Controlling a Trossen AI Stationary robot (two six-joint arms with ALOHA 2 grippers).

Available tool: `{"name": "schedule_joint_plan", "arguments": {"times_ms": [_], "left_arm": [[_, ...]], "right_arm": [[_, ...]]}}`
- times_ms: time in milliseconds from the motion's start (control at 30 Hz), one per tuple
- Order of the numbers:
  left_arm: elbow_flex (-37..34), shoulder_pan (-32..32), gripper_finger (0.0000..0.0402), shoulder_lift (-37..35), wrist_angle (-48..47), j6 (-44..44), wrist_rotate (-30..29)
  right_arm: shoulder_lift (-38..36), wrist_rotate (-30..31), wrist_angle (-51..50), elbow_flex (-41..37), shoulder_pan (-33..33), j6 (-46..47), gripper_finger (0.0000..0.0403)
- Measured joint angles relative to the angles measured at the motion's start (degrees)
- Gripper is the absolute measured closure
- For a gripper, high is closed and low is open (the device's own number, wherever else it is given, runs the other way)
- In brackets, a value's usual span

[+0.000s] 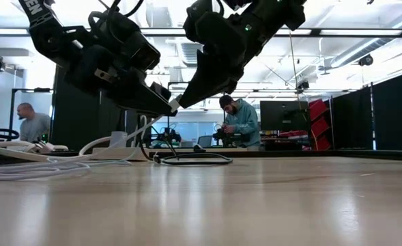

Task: Insert USB
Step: Insert the right white charger cable into the bottom right white outlet extension

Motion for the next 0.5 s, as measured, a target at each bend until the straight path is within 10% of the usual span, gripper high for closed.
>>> {"name": "schedule_joint_plan", "arguments": {"times_ms": [500], "left_arm": [[0.4, 0.0, 0.0249, 0.0, -0.1, -0.3, -6.8]], "right_arm": [[0.0, -0.2, -0.5, 0.0, -1.3, 0.8, 0.0403]]}}
